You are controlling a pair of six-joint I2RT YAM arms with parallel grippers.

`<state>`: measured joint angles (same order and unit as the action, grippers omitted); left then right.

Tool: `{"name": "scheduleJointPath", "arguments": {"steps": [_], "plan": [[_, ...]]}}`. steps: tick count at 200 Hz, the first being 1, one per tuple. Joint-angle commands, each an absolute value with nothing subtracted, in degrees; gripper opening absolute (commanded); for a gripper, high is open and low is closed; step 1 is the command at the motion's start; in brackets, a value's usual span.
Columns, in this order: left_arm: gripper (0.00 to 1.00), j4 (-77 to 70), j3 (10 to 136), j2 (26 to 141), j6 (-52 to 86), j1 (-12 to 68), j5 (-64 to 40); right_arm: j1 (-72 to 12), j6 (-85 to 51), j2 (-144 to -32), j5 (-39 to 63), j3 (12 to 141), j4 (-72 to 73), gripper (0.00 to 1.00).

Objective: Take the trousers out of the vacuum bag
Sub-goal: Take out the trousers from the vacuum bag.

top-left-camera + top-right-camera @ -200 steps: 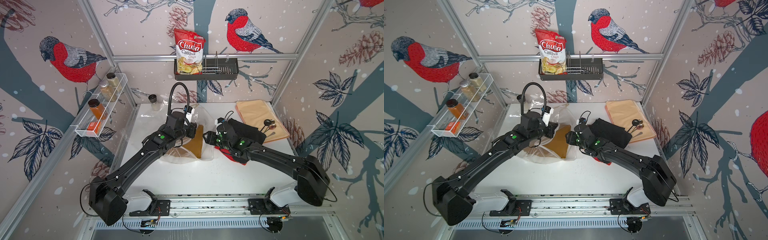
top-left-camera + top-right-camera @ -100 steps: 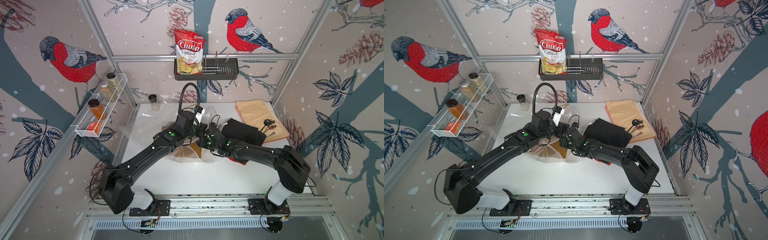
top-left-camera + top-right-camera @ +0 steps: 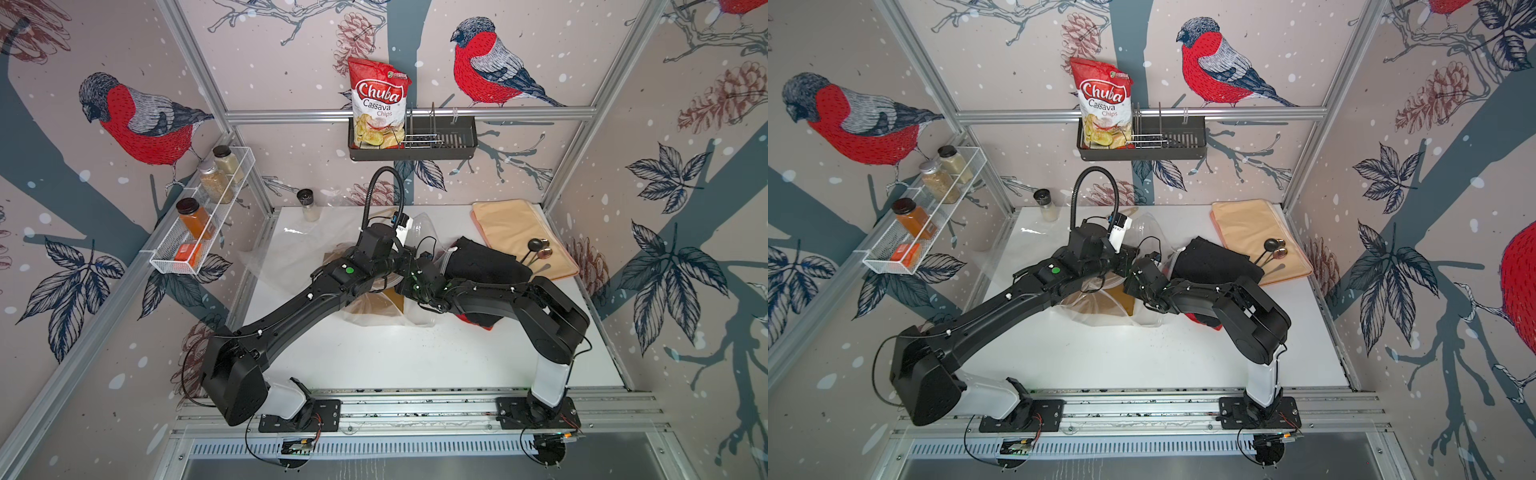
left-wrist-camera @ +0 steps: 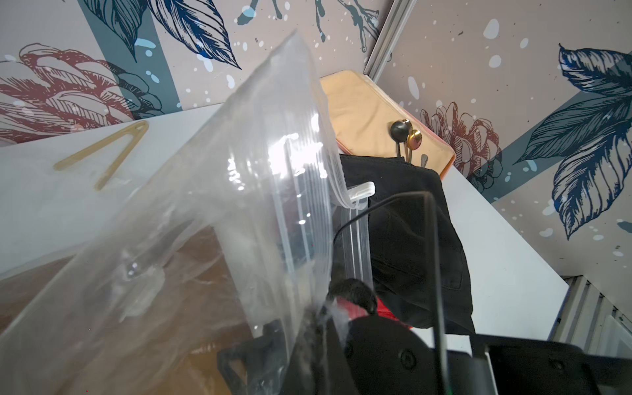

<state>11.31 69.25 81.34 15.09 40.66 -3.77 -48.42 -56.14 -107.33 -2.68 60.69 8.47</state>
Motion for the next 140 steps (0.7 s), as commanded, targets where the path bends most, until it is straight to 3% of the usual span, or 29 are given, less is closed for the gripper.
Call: {"name": "scheduleJointPath", "arguments": {"steps": [1,140], "plan": [[0.0,8.1,69.72,81.63,14.95,40.78,-2.21,-47.45,-57.35,-108.23,-0.56,60.19,11.65,0.64],[0.0,8.27,69.07,77.4,13.99,40.78,-1.36,-44.65,-61.43,-121.33,15.85,63.72,26.61,0.64]]}}
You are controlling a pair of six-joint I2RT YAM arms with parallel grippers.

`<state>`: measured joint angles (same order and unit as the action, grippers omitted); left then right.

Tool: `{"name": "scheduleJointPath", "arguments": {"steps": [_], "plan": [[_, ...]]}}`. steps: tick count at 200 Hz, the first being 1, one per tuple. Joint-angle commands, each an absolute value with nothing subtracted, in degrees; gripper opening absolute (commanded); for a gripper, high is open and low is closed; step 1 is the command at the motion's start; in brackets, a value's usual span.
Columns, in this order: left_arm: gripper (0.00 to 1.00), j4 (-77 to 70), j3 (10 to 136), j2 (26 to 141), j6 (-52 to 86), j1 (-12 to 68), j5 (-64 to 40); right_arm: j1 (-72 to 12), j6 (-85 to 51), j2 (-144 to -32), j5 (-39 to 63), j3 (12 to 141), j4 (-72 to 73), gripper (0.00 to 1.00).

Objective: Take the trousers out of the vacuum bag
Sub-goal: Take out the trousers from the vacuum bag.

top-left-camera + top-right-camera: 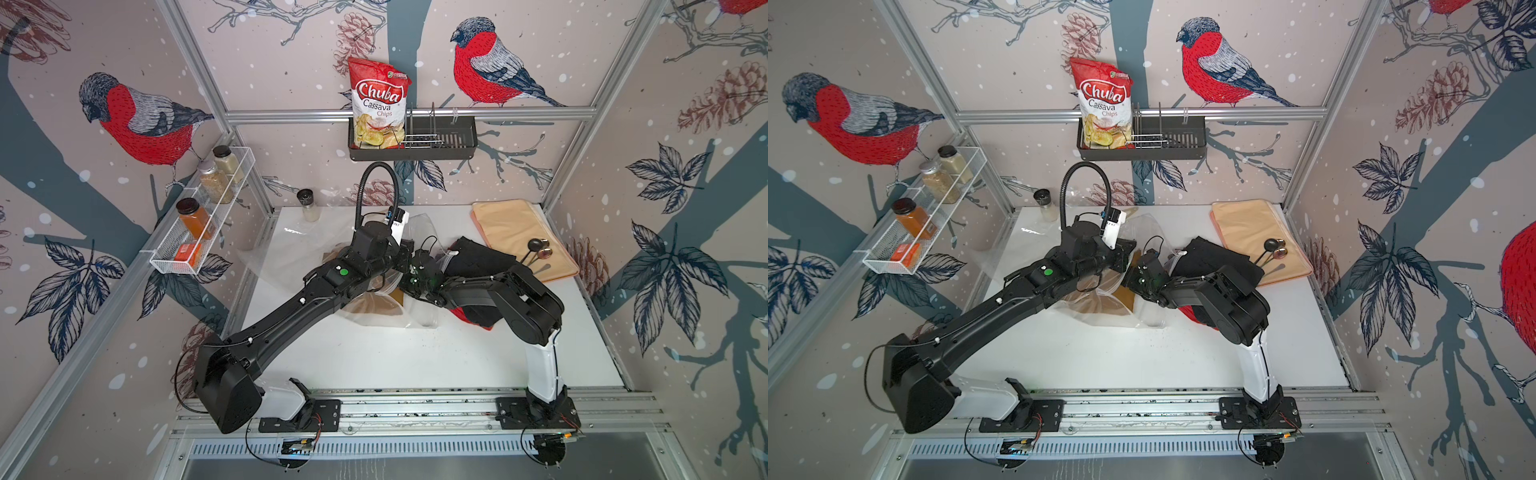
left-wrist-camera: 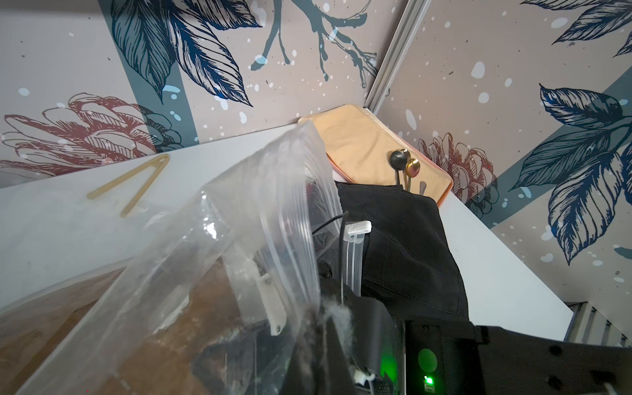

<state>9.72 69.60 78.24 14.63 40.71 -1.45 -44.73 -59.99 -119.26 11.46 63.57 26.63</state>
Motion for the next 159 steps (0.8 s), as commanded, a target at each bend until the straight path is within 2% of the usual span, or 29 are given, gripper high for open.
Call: {"name": "scheduleJointPath", "arguments": {"steps": [1,49,86,98,109,122,144,159], "plan": [[0.0,8.27,69.03,77.37,13.98,40.78,-1.34,-44.61,-61.47,-121.4,15.92,63.72,26.66,0.64],[0.0,8.2,68.03,76.37,13.83,40.78,-1.17,-43.42,-62.68,-124.72,20.77,63.45,33.41,0.61],[0.0,7.53,66.82,75.38,14.06,40.78,-1.13,-43.41,-61.14,-126.5,22.39,66.01,33.02,0.46],[0.0,6.99,66.18,74.82,14.07,40.78,-1.17,-43.49,-60.46,-126.81,22.18,67.09,30.7,0.48],[0.0,7.04,65.94,74.47,14.19,40.78,-1.03,-43.95,-58.94,-126.81,20.77,68.62,26.25,0.59],[0.0,7.38,65.87,74.28,14.21,40.78,-0.79,-44.69,-56.58,-126.34,18.4,70.4,21.28,0.62],[0.0,6.88,65.48,74.0,14.24,40.78,-1.01,-45.52,-56.18,-127.18,19.5,72.19,21.48,0.61],[0.0,6.77,65.4,74.17,14.33,40.78,-1.23,-45.61,-58.04,-128.97,22.02,73.09,24.31,0.53]]}}
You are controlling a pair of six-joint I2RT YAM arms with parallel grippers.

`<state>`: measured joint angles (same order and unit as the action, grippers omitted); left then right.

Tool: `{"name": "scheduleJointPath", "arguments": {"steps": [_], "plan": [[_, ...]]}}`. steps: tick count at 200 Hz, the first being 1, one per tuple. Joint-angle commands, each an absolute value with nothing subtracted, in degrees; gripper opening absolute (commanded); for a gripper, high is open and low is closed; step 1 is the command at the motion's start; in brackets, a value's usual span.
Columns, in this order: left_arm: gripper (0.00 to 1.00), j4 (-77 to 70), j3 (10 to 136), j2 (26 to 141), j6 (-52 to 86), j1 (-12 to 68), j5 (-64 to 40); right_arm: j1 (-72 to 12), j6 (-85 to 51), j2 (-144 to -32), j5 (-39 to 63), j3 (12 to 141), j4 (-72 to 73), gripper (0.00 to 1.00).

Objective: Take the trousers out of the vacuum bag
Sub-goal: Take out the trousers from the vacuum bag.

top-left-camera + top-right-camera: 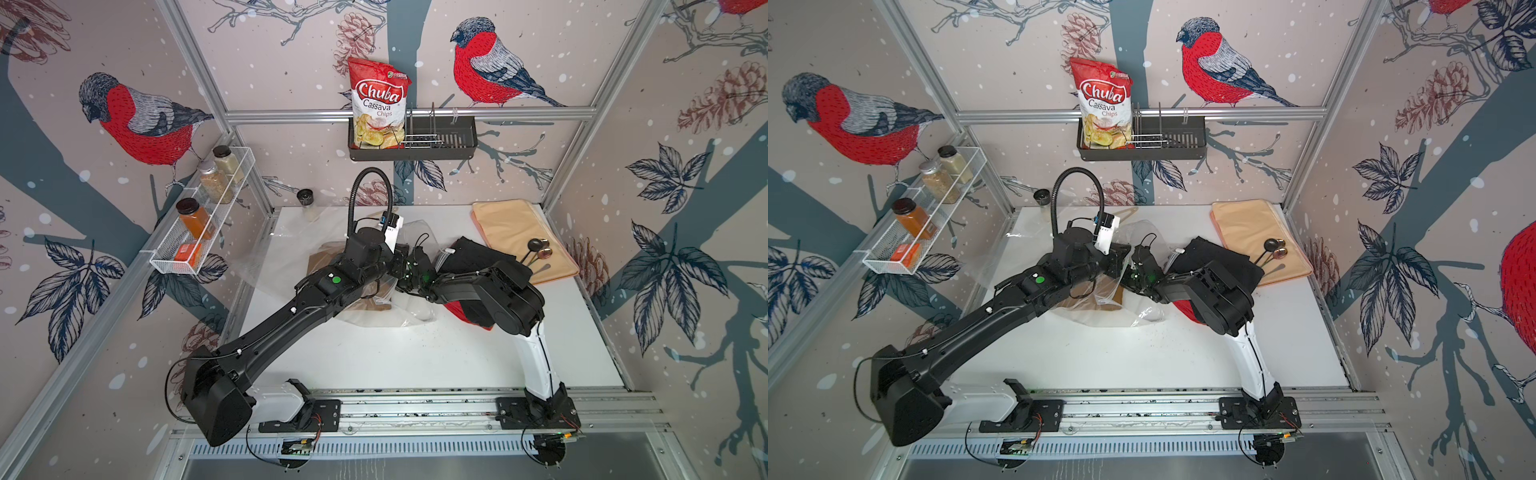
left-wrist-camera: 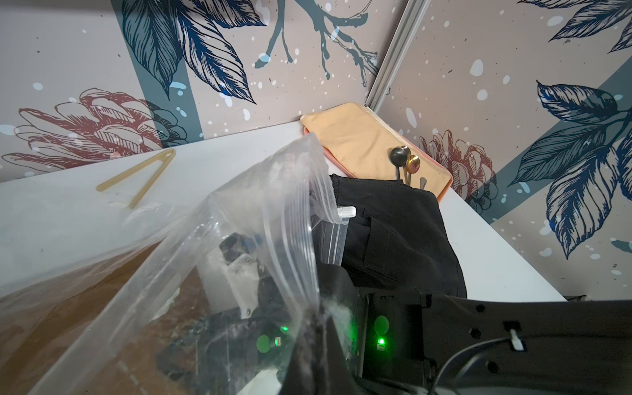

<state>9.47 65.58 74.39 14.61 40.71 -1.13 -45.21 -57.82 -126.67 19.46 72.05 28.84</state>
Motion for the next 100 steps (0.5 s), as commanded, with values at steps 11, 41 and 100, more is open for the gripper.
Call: {"name": "scheduleJointPath", "arguments": {"steps": [11,41,100], "plan": [[0.0,6.94,65.42,74.01,14.46,40.78,-1.34,-45.48,-59.26,-129.91,23.45,73.22,26.7,0.41],[0.0,6.63,63.98,72.36,14.35,40.78,0.05,-44.96,-61.85,-129.83,25.64,71.42,31.96,0.07],[0.0,4.19,60.84,73.28,15.57,38.41,0.41,-46.76,-54.75,-116.66,16.11,67.08,22.42,0.0]]}}
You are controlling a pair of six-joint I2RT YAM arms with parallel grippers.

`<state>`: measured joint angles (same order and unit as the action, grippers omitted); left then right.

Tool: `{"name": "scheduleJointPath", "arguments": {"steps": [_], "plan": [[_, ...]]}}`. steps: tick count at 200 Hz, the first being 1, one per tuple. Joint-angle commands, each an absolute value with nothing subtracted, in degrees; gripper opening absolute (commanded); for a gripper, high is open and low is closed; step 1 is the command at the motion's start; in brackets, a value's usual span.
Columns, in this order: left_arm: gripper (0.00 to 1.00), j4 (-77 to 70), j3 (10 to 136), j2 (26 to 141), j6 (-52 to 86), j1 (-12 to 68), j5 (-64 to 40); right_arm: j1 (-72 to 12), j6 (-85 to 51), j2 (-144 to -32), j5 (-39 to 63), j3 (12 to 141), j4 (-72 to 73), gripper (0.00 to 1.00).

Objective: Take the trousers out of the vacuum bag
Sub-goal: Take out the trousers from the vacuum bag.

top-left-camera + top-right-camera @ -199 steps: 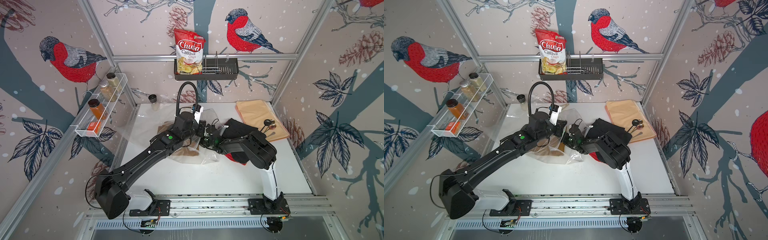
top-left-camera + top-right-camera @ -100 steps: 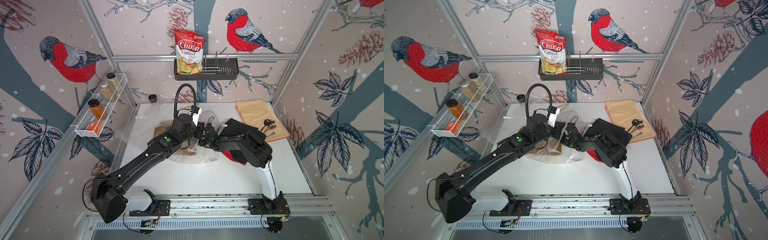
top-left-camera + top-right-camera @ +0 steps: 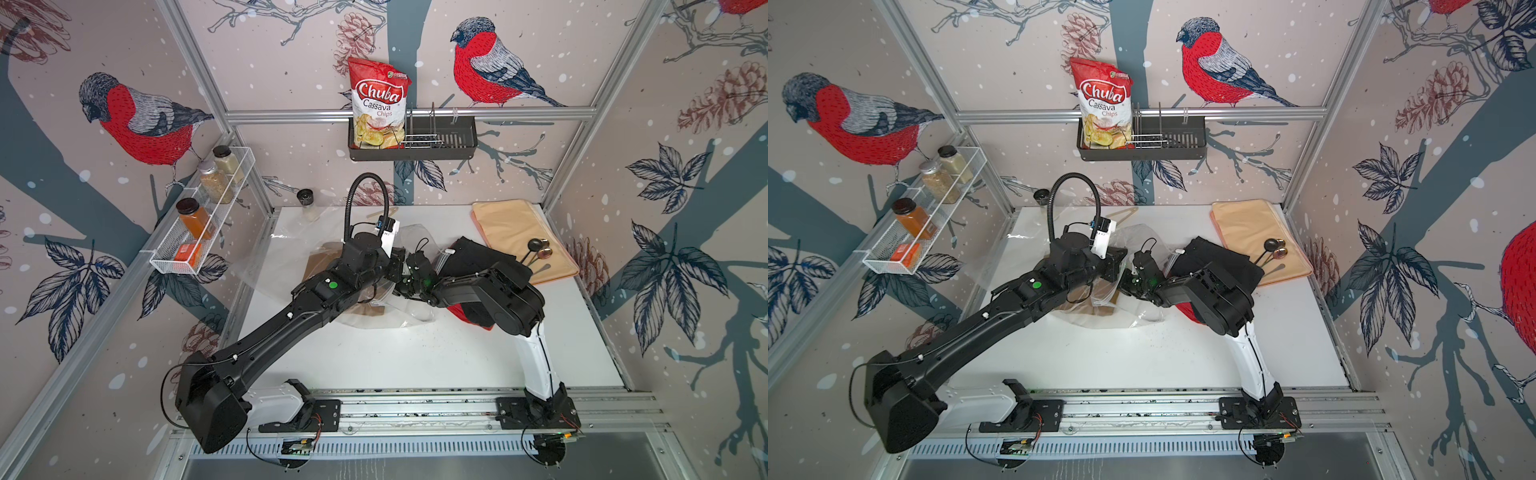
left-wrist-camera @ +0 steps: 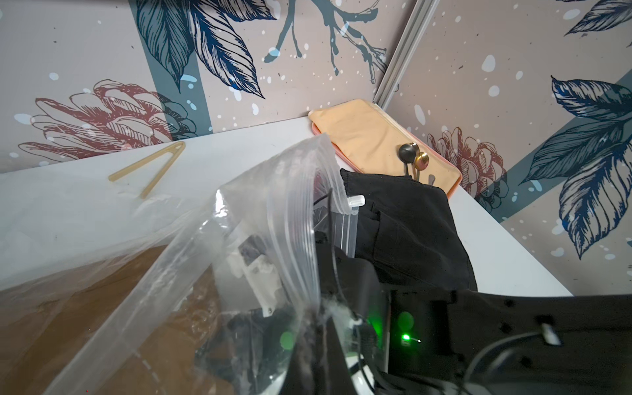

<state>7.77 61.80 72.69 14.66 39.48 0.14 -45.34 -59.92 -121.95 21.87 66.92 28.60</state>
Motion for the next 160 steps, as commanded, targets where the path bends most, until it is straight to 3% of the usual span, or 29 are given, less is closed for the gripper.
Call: {"name": "scheduleJointPath", "arguments": {"steps": [1,55,160], "plan": [[0.0,4.16,60.79,73.29,15.61,38.36,0.38,-46.8,-54.49,-116.29,15.79,67.11,21.98,0.0],[0.0,1.61,58.29,74.71,16.53,35.96,-1.67,-49.46,-47.35,-105.34,1.71,71.32,4.71,0.0],[0.0,0.8,59.14,77.1,16.99,33.14,-2.64,-51.49,-42.26,-89.35,-4.01,69.3,-3.49,0.0]]}}
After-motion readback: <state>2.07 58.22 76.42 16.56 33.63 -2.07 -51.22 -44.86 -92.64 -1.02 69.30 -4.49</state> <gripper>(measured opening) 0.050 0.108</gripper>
